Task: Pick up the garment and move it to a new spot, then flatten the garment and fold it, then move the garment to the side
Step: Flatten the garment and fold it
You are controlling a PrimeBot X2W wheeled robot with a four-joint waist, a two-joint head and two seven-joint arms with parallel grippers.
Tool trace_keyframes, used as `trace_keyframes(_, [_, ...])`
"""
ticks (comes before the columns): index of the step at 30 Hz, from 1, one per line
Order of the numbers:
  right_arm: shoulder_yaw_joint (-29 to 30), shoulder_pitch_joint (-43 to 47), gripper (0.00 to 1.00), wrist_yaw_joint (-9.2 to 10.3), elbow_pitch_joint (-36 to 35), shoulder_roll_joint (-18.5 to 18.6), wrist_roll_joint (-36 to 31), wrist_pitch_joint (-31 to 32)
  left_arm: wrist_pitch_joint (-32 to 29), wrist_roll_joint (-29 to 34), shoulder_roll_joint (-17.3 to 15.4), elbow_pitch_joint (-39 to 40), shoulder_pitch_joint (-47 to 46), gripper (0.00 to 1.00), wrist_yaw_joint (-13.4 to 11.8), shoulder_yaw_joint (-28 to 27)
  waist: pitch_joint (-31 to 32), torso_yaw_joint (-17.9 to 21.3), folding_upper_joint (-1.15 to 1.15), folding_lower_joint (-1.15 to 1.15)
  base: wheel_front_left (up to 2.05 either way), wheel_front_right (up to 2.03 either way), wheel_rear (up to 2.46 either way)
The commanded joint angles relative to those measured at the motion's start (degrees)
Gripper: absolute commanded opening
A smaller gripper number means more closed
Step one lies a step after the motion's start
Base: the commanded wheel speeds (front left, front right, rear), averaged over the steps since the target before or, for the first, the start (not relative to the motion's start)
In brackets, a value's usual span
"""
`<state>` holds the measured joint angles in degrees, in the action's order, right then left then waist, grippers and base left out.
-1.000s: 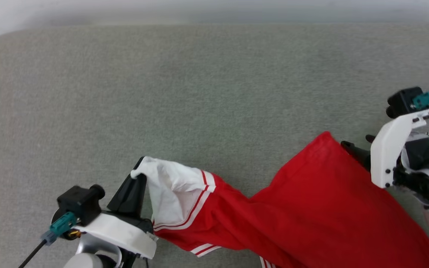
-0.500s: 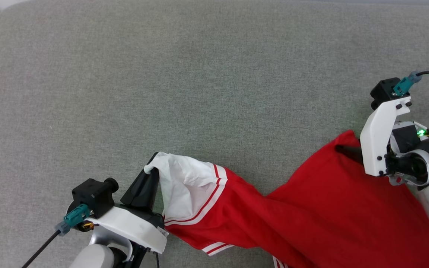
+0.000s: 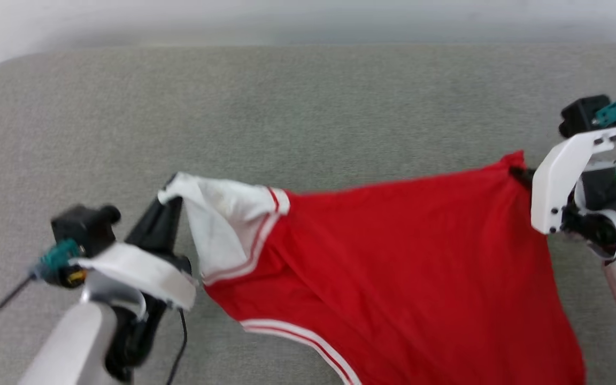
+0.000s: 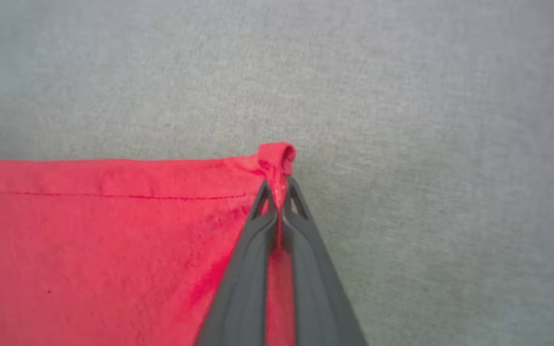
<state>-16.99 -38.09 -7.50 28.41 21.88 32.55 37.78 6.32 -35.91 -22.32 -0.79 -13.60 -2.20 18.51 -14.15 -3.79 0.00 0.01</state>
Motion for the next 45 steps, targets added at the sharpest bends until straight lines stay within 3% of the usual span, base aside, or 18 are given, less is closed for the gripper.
trace_keyframes(1, [1.21,-1.66,0.00,0.02,0.76,-0.76,-1.28,-1.50,-0.65,-0.55,-0.33,-0.84,-2.73,0.00,0.15,-0.73,1.64,1.95,0.00,-0.01,0.00,0.00,0.00])
trace_keyframes(11, [9.65,-13.12,0.00,0.03,8.09,-6.81,-8.93,-13.33,-4.90,-1.56,1.05,-16.39,-27.19,0.00,1.74,-2.40,1.72,6.18,0.00,-0.01,0.00,0.00,0.00])
trace_keyframes(21, [16.79,-31.18,0.00,0.03,11.72,-11.24,-16.94,-25.58,-0.23,1.80,0.61,-32.57,-54.31,0.00,3.86,-3.56,-3.11,9.03,0.00,-0.01,0.00,0.00,0.00])
trace_keyframes(32, [20.55,-50.16,0.00,0.03,13.81,-13.77,-19.88,-29.89,1.10,3.61,-1.16,-39.67,-77.85,0.00,5.93,-3.77,-11.44,10.30,0.00,-0.01,0.00,0.00,0.00])
trace_keyframes(40, [19.80,-59.57,0.00,0.03,15.63,-14.32,-21.29,-31.54,0.96,3.88,-2.15,-42.08,-87.76,0.00,6.87,-3.58,-20.52,10.10,0.00,-0.01,0.00,0.00,0.00])
trace_keyframes(45, [18.43,-59.30,0.00,0.03,19.41,-14.04,-20.84,-33.67,2.69,2.19,-1.69,-45.56,-85.91,0.00,8.08,-3.60,-24.26,8.97,0.00,-0.01,0.00,0.00,0.00])
